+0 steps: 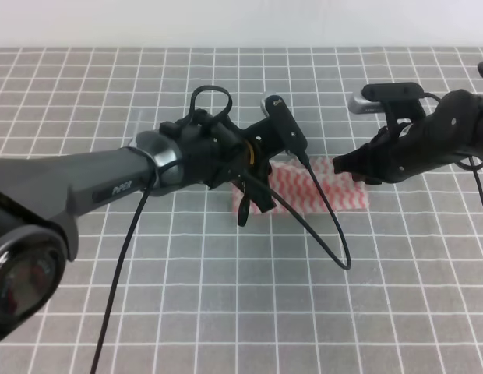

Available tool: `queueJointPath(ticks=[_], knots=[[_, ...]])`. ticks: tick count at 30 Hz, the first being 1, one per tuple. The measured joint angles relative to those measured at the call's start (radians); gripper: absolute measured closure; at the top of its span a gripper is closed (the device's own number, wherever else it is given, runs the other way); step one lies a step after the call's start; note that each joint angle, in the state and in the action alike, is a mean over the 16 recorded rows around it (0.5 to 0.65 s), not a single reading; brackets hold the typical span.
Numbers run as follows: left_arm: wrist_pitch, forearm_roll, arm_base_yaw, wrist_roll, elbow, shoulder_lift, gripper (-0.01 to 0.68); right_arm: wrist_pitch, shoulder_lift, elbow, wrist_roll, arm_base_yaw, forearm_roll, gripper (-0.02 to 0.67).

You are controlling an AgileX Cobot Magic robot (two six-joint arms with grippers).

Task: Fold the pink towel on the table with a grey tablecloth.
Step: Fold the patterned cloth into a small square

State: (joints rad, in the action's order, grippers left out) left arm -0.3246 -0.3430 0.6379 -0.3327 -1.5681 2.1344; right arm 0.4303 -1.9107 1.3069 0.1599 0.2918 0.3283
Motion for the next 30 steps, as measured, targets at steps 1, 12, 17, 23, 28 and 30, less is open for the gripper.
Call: queueJointPath(ticks=[1, 12, 17, 23, 28, 30], knots=[[-0.001, 0.001, 0.0, 0.001, -0.002, 0.003, 0.674, -0.003, -0.001, 0.0, 0.0, 0.0, 0.0, 0.665], [-0.007, 0.024, -0.001, 0.01, -0.023, 0.024, 0.674, -0.037, -0.009, 0.0, 0.0, 0.0, 0.002, 0.665], [-0.004, 0.035, -0.001, 0.011, -0.024, 0.025, 0.674, -0.057, -0.017, 0.0, 0.0, 0.0, 0.003, 0.665], [0.001, 0.041, -0.002, 0.011, -0.027, 0.025, 0.674, -0.078, -0.027, 0.0, 0.0, 0.0, 0.003, 0.665], [-0.001, 0.041, -0.002, 0.011, -0.032, 0.026, 0.674, -0.092, -0.033, 0.0, 0.0, 0.0, 0.003, 0.665], [-0.001, 0.041, -0.002, 0.011, -0.034, 0.027, 0.674, -0.095, -0.036, 0.001, 0.0, 0.0, 0.003, 0.665]])
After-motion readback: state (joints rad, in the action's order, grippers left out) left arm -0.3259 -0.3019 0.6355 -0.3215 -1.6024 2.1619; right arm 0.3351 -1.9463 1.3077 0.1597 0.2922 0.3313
